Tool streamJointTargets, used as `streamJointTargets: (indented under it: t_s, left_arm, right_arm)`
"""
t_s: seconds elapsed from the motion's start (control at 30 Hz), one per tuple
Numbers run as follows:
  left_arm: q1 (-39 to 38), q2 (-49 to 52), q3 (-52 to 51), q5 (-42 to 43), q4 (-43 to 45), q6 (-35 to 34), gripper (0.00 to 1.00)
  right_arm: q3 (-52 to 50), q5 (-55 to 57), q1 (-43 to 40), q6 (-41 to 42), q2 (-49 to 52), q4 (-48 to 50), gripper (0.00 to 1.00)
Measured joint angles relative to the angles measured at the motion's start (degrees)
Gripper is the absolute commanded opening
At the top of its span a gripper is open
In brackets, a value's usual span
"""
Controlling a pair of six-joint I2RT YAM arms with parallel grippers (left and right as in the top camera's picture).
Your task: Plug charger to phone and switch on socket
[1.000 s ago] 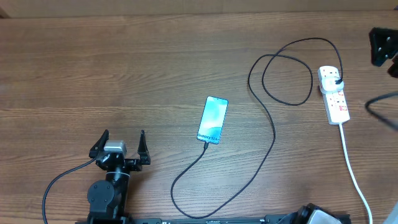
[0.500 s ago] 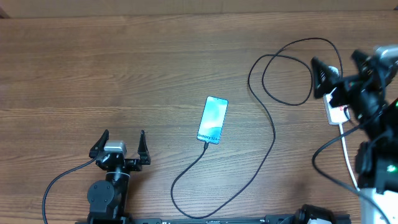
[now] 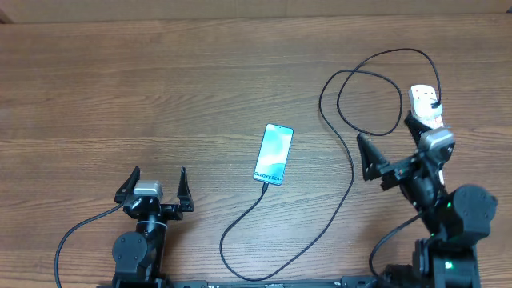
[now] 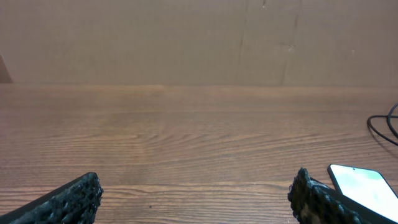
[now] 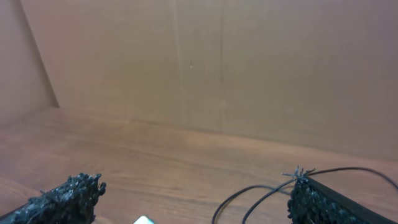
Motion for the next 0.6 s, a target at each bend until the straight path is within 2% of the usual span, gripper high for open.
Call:
streamJointTargets:
  t_s: [0.27, 0.6]
  left_arm:
    - [0.0, 0.0, 0.0, 0.0, 0.0, 0.0, 1.00]
    - [0.0, 0.0, 0.0, 0.0, 0.0, 0.0, 1.00]
  right_arm:
    - [-7.5, 6.6, 4.1, 0.0, -12.3, 1.5, 1.00]
    - [-19.4, 8.2, 5.3, 0.0, -18.6, 18.9, 1.00]
